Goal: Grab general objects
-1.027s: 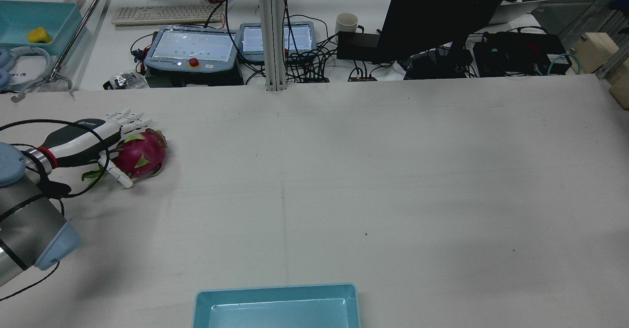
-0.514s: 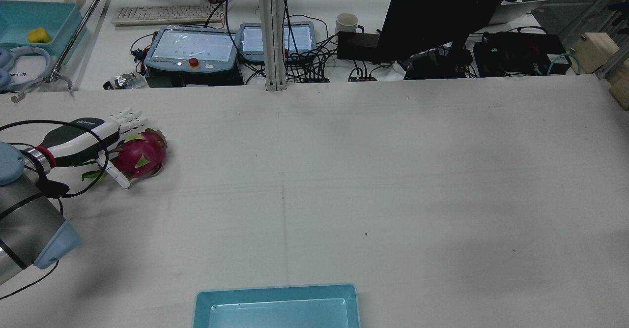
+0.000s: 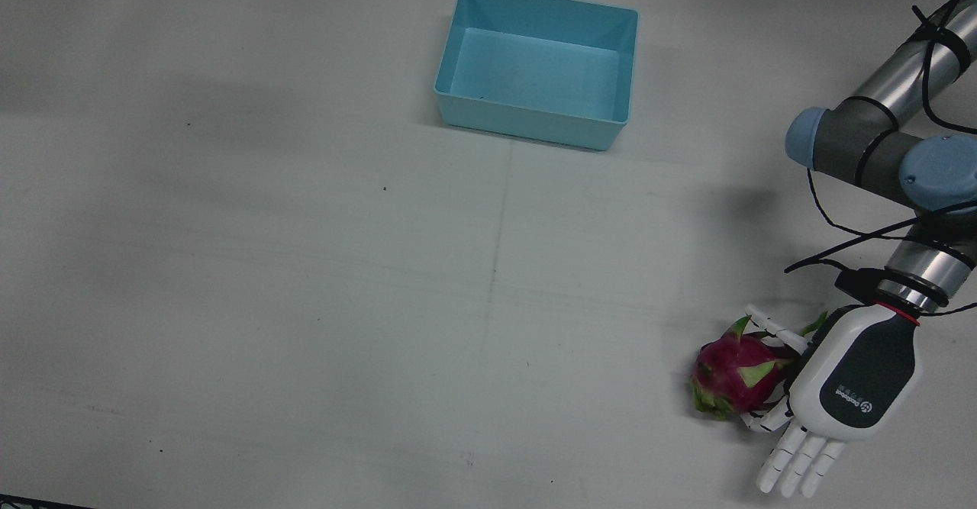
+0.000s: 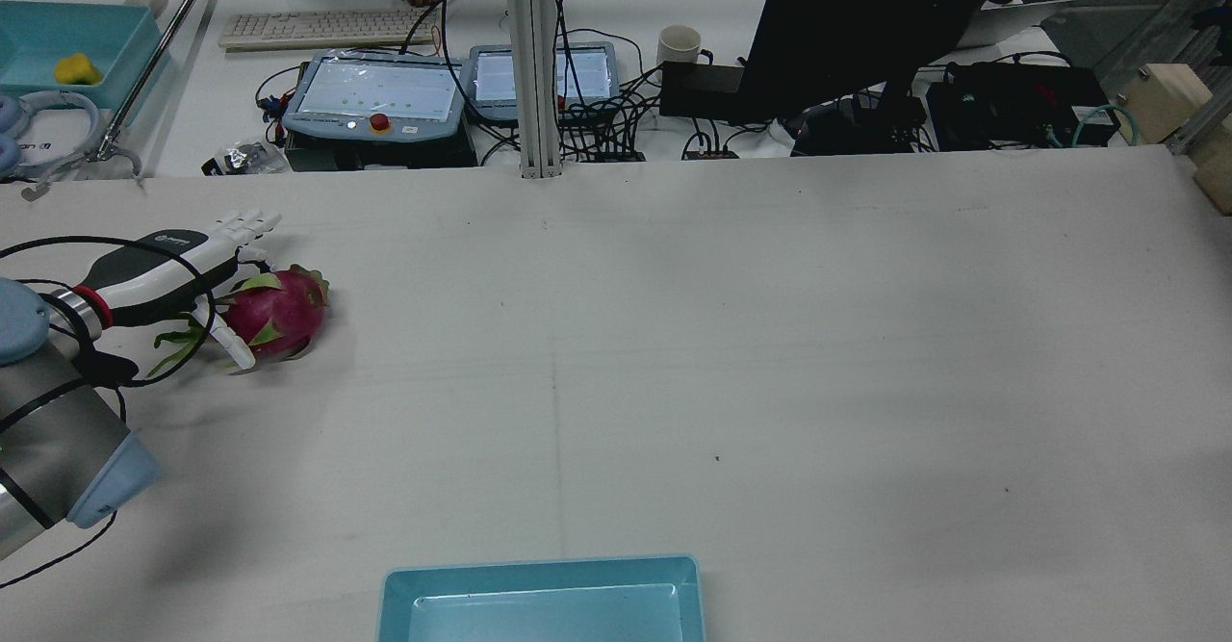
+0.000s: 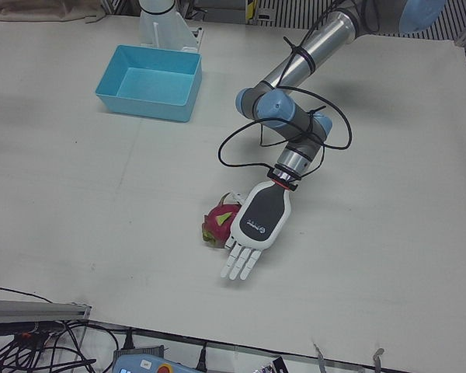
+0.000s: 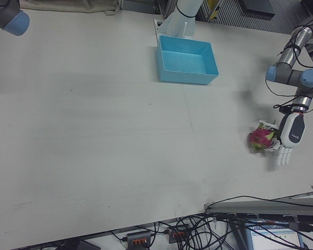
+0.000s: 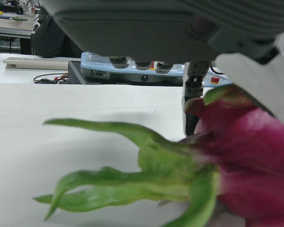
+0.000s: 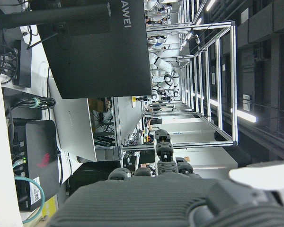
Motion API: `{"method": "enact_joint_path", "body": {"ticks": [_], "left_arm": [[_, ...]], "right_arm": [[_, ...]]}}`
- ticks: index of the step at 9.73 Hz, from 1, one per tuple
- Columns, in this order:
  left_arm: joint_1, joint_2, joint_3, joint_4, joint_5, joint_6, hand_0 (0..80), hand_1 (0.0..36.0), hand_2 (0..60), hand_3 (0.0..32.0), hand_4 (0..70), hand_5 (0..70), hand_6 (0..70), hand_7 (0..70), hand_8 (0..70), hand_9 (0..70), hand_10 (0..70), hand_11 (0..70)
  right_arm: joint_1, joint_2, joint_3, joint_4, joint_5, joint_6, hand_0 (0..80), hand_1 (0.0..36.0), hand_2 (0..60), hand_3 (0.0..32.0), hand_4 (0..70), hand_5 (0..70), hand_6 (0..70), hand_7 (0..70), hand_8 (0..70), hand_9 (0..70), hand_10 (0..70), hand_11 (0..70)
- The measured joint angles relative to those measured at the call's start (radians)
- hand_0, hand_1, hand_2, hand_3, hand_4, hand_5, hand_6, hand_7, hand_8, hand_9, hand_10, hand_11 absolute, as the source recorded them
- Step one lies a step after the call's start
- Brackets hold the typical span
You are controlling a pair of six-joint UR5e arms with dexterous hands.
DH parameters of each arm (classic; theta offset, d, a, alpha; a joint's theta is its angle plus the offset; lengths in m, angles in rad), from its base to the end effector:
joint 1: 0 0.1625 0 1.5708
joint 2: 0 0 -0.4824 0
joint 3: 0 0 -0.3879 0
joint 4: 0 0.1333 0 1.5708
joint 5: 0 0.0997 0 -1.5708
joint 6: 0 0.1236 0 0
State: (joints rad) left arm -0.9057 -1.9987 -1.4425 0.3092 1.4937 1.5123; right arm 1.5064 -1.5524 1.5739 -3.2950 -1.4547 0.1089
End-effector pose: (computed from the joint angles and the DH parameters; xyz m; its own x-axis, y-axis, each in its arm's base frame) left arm 0.3153 -0.6335 0.5878 -0.0427 -0.0400 -0.9983 0.8310 0.5533 -0.0577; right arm 0.1148 -0.5137 0.7515 -0.9936 -0.0646 -0.0926 0.1001 -0.1250 -0.9871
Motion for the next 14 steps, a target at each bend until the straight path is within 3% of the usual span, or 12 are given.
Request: {"method": "enact_joint_path", "body": {"ticks": [3, 4, 5, 6, 7, 8, 10, 11, 12, 13, 14], "left_arm": [[0.001, 0.0, -0.001, -0.004, -0.001, 0.0, 49.0, 11.6, 1.3, 0.0, 44.1, 58.1, 0.2, 11.9, 0.0, 0.9, 0.0, 0.0], [0.001, 0.0, -0.002, -0.005, -0.001, 0.0, 49.7, 13.1, 6.7, 0.0, 51.7, 57.5, 0.9, 12.8, 0.0, 1.1, 0.0, 0.0], [0.001, 0.0, -0.002, -0.005, 0.0, 0.0, 48.7, 20.2, 40.0, 0.0, 56.5, 57.1, 1.6, 13.2, 0.0, 1.2, 0.0, 0.0], [0.001, 0.0, -0.004, -0.007, 0.0, -0.001, 46.7, 29.2, 60.0, 0.0, 58.5, 57.3, 2.1, 13.8, 0.0, 1.3, 0.0, 0.0], [0.0, 0.001, -0.01, -0.012, 0.0, -0.002, 43.8, 34.1, 60.0, 0.0, 57.8, 56.6, 2.1, 14.2, 0.0, 1.4, 0.0, 0.0], [-0.001, 0.002, -0.02, -0.021, 0.001, -0.003, 40.6, 35.7, 60.0, 0.0, 56.6, 55.0, 1.8, 14.9, 0.0, 1.5, 0.0, 0.0], [-0.003, 0.003, -0.045, -0.031, 0.004, -0.009, 37.6, 36.0, 60.0, 0.0, 56.9, 53.5, 1.3, 15.9, 0.0, 1.7, 0.0, 0.2], [-0.002, 0.007, -0.055, -0.033, 0.006, -0.011, 35.9, 36.0, 60.0, 0.0, 60.3, 53.2, 2.0, 17.2, 0.0, 2.0, 0.4, 1.1], [0.0, 0.012, -0.06, -0.034, 0.007, -0.012, 41.0, 32.4, 60.0, 0.0, 59.4, 52.3, 2.5, 16.4, 0.0, 1.8, 0.3, 0.7], [0.0, 0.015, -0.063, -0.032, 0.007, -0.012, 46.3, 18.1, 42.8, 0.0, 44.9, 43.8, 1.2, 13.8, 0.0, 1.3, 0.0, 0.0], [0.0, 0.016, -0.067, -0.026, 0.008, -0.012, 45.8, 8.9, 2.3, 0.0, 12.6, 22.9, 0.0, 10.4, 0.0, 0.6, 0.0, 0.0]], "right_arm": [[0.0, 0.0, 0.0, 0.0, 0.0, 0.0, 0.0, 0.0, 0.0, 0.0, 0.0, 0.0, 0.0, 0.0, 0.0, 0.0, 0.0, 0.0], [0.0, 0.0, 0.0, 0.0, 0.0, 0.0, 0.0, 0.0, 0.0, 0.0, 0.0, 0.0, 0.0, 0.0, 0.0, 0.0, 0.0, 0.0], [0.0, 0.0, 0.0, 0.0, 0.0, 0.0, 0.0, 0.0, 0.0, 0.0, 0.0, 0.0, 0.0, 0.0, 0.0, 0.0, 0.0, 0.0], [0.0, 0.0, 0.0, 0.0, 0.0, 0.0, 0.0, 0.0, 0.0, 0.0, 0.0, 0.0, 0.0, 0.0, 0.0, 0.0, 0.0, 0.0], [0.0, 0.0, 0.0, 0.0, 0.0, 0.0, 0.0, 0.0, 0.0, 0.0, 0.0, 0.0, 0.0, 0.0, 0.0, 0.0, 0.0, 0.0], [0.0, 0.0, 0.0, 0.0, 0.0, 0.0, 0.0, 0.0, 0.0, 0.0, 0.0, 0.0, 0.0, 0.0, 0.0, 0.0, 0.0, 0.0], [0.0, 0.0, 0.0, 0.0, 0.0, -0.001, 0.0, 0.0, 0.0, 0.0, 0.0, 0.0, 0.0, 0.0, 0.0, 0.0, 0.0, 0.0], [0.0, 0.0, 0.0, 0.0, 0.0, 0.0, 0.0, 0.0, 0.0, 0.0, 0.0, 0.0, 0.0, 0.0, 0.0, 0.0, 0.0, 0.0], [0.0, 0.0, 0.0, 0.0, 0.0, -0.001, 0.0, 0.0, 0.0, 0.0, 0.0, 0.0, 0.0, 0.0, 0.0, 0.0, 0.0, 0.0], [0.0, 0.0, 0.0, 0.0, 0.0, -0.001, 0.0, 0.0, 0.0, 0.0, 0.0, 0.0, 0.0, 0.0, 0.0, 0.0, 0.0, 0.0], [0.0, 0.0, 0.0, 0.0, 0.0, -0.001, 0.0, 0.0, 0.0, 0.0, 0.0, 0.0, 0.0, 0.0, 0.0, 0.0, 0.0, 0.0]]}}
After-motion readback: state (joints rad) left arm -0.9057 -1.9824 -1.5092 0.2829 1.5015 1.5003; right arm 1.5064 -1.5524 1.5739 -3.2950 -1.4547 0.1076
